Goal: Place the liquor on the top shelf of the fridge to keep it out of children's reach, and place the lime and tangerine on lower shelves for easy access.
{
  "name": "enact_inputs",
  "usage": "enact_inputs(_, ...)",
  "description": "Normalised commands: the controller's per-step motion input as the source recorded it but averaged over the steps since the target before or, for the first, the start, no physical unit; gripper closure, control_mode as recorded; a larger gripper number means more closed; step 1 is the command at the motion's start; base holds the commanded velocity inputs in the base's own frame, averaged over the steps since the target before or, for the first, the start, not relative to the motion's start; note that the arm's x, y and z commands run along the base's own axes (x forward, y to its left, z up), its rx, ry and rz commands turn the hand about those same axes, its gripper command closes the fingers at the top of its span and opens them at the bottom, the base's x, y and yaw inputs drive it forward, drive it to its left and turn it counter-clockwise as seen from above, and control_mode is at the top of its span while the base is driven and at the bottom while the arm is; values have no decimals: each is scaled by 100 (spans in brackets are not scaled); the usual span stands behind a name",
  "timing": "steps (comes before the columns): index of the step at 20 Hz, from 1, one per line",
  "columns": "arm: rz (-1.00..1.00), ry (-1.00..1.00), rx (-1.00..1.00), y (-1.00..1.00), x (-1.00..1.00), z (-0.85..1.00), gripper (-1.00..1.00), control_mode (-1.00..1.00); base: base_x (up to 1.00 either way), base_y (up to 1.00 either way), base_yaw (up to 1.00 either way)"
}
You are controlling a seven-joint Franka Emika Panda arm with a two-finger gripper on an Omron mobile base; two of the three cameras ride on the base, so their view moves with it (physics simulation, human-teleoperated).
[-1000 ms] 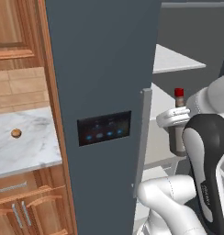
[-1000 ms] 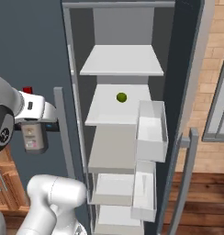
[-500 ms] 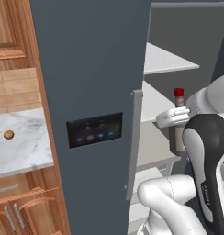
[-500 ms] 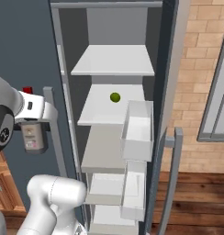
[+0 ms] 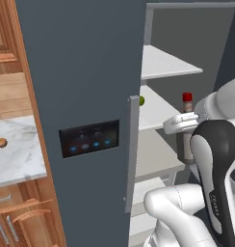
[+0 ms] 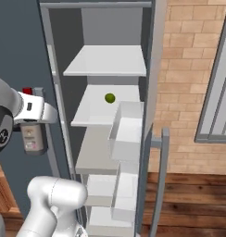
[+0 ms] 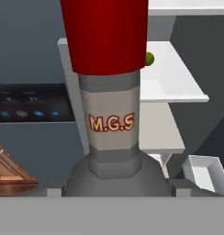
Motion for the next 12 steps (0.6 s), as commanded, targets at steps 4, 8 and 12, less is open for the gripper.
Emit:
enact_inputs(4,0,0,0,0,0,0,100,100,4,-36,0)
enact_inputs(8,0,0,0,0,0,0,100,100,4,-29,0)
enact_inputs(12,0,0,0,0,0,0,100,100,4,-27,0)
